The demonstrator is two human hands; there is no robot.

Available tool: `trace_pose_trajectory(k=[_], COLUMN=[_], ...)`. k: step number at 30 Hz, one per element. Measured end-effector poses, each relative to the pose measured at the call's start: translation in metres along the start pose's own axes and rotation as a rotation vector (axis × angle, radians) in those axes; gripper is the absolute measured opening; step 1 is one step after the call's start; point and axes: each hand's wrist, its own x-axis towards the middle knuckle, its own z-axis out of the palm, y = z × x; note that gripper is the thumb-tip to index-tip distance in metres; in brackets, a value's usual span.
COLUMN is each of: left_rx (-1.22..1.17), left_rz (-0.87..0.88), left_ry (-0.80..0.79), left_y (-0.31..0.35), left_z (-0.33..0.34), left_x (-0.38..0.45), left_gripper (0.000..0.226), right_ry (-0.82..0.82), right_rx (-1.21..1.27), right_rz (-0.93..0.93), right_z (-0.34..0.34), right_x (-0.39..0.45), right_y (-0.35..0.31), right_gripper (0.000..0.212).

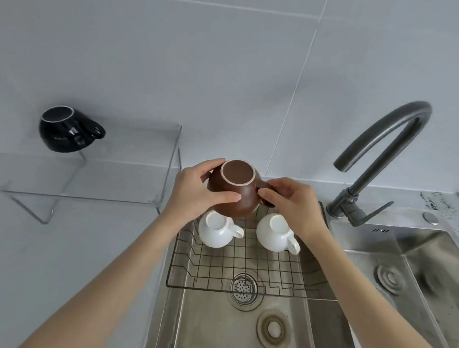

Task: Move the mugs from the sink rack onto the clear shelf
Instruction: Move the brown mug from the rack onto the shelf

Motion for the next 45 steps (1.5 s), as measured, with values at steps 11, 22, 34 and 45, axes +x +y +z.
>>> trace_pose_trajectory(k=[11,22,34,45], left_rx=[0.002,-0.039,0.059,0.137], left_rz=[0.044,-0.094,-0.170,-0.162], left_ry=[0.157,0.306,0.445,0.533], left_y=[-0.001,-0.075,-0.114,-0.114], left_z=[-0.157,-0.286,-0.304,-0.301], left_x=[-0.004,-0.012,-0.017,-0.021], left_gripper=[0.059,0.069,0.072,0.066], right_ry=[-0.169,-0.308,-0.405,-0.501], right_rx=[0.067,-0.019,0.032,0.127], right_rz=[-0.162,-0.163,-0.073,-0.045], right_z=[0.128,0.288,0.342,0.349], right_x=[0.042,0.083,0.101,0.106], right_y=[-0.087,-0.106,-0.089,-0.088], right_gripper=[0.014,0.005,0.009,0.016])
